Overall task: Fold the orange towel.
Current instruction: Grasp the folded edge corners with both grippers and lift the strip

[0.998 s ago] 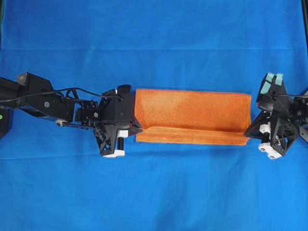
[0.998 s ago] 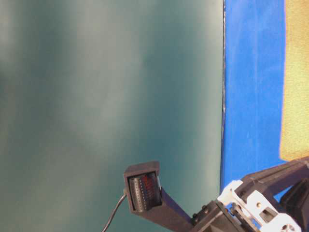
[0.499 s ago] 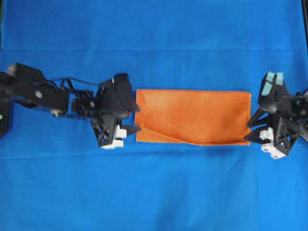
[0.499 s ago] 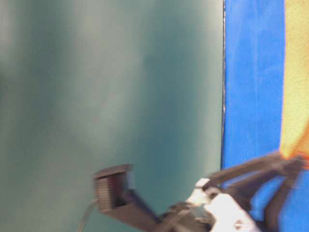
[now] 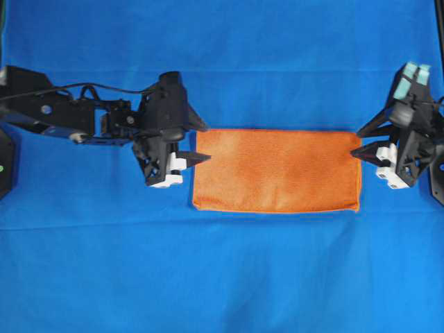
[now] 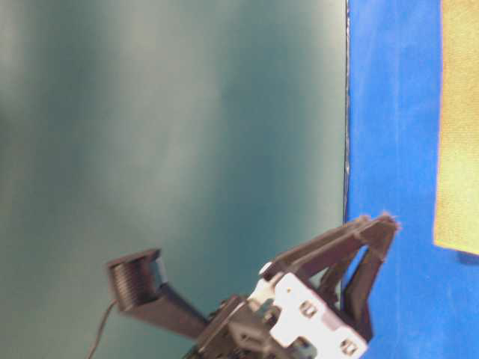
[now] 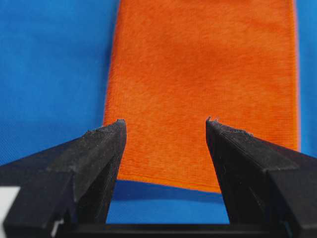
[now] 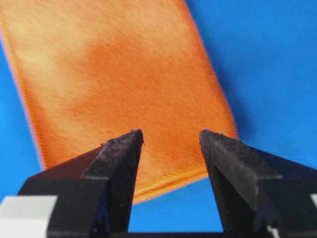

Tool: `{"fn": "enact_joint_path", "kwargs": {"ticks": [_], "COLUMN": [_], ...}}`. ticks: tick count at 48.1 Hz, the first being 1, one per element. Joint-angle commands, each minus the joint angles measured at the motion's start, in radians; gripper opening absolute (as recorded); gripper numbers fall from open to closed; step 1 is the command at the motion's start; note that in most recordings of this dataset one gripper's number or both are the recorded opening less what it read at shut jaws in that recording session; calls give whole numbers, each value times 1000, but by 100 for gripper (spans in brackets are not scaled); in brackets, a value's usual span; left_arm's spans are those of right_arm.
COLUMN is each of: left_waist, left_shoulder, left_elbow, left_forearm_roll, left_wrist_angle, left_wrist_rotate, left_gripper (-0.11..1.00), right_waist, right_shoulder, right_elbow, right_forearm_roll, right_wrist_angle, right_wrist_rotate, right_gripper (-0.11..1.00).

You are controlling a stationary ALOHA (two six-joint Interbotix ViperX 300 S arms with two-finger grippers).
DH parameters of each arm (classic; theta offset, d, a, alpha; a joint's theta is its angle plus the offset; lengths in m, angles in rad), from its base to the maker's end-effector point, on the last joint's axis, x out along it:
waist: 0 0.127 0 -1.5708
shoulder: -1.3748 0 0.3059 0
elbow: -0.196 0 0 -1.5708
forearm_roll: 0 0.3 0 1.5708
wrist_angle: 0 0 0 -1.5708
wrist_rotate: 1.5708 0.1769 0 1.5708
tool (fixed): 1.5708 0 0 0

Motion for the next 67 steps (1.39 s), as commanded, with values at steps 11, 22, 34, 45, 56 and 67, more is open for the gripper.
{"fn": "enact_joint_path", "kwargs": {"ticks": [11,22,34,45,56,67], "left_waist": [43,75,74,63,52,52], "left_shoulder": [120,195,207,206,206,202], "left_elbow": [-58,-60,-75,-75,-74,-78], "left_forearm_roll": [2,2,2,2,2,2], "left_wrist_angle": [-6,-6,-5,6,23,26], "left_wrist_rotate": [3,3,3,-6,-3,-11], "left_gripper": [59,59,58,40,2,2], "right_waist": [-80,-112,-112,-110,-100,-100], "right_shoulder": [186,287,293,291,284,276], "right_elbow": [-18,-11,-6,-8,-6,-6], "right_forearm_roll": [-63,-84,-84,-86,-84,-86], "right_wrist_angle": [-48,-120,-124,-124,-127,-126], "right_wrist_rotate": [0,0,0,-9,-11,-11], "right_gripper": [56,56,56,37,2,2]}}
